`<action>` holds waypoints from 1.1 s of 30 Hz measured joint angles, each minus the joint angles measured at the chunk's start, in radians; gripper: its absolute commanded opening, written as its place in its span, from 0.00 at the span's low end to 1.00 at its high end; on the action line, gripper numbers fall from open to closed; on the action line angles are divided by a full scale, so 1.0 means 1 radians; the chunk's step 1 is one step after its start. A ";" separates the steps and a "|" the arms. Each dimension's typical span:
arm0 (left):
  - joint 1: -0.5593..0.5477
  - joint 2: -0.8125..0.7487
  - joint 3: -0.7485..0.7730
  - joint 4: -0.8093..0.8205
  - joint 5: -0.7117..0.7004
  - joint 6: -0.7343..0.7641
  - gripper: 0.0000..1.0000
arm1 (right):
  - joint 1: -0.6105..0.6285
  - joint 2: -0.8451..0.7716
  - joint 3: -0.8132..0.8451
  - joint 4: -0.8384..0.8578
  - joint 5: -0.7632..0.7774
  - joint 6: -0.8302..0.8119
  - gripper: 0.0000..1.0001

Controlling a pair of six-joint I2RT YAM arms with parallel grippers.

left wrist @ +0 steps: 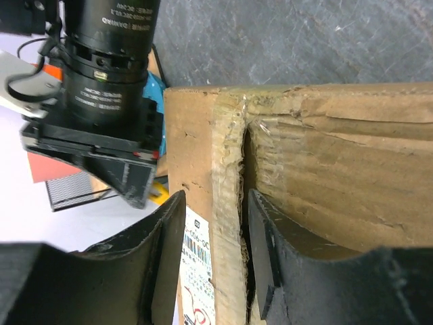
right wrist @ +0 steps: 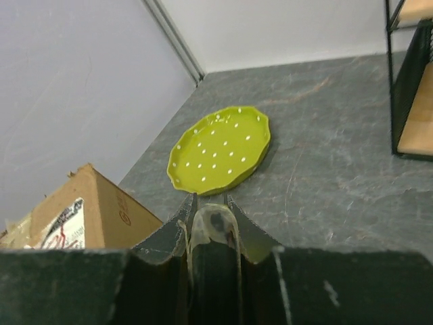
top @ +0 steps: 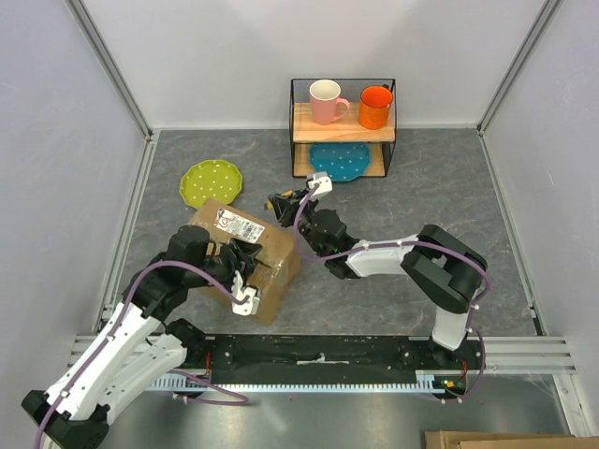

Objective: Unpack the express box
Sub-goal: Cut the express box at the center of the board.

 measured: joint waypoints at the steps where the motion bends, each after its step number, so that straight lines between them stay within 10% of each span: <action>1: 0.000 -0.012 -0.021 0.024 -0.004 0.010 0.48 | 0.001 0.018 0.006 -0.002 -0.013 0.012 0.00; 20: -0.013 -0.144 -0.331 0.496 -0.063 0.061 0.45 | 0.008 0.097 0.073 -0.027 -0.084 0.085 0.00; 27: -0.057 -0.139 -0.419 0.695 -0.113 0.012 0.02 | 0.007 0.101 0.072 -0.011 -0.038 0.089 0.00; 33: -0.132 -0.101 -0.443 0.803 -0.217 -0.058 0.04 | -0.001 0.101 0.056 0.024 -0.010 0.092 0.00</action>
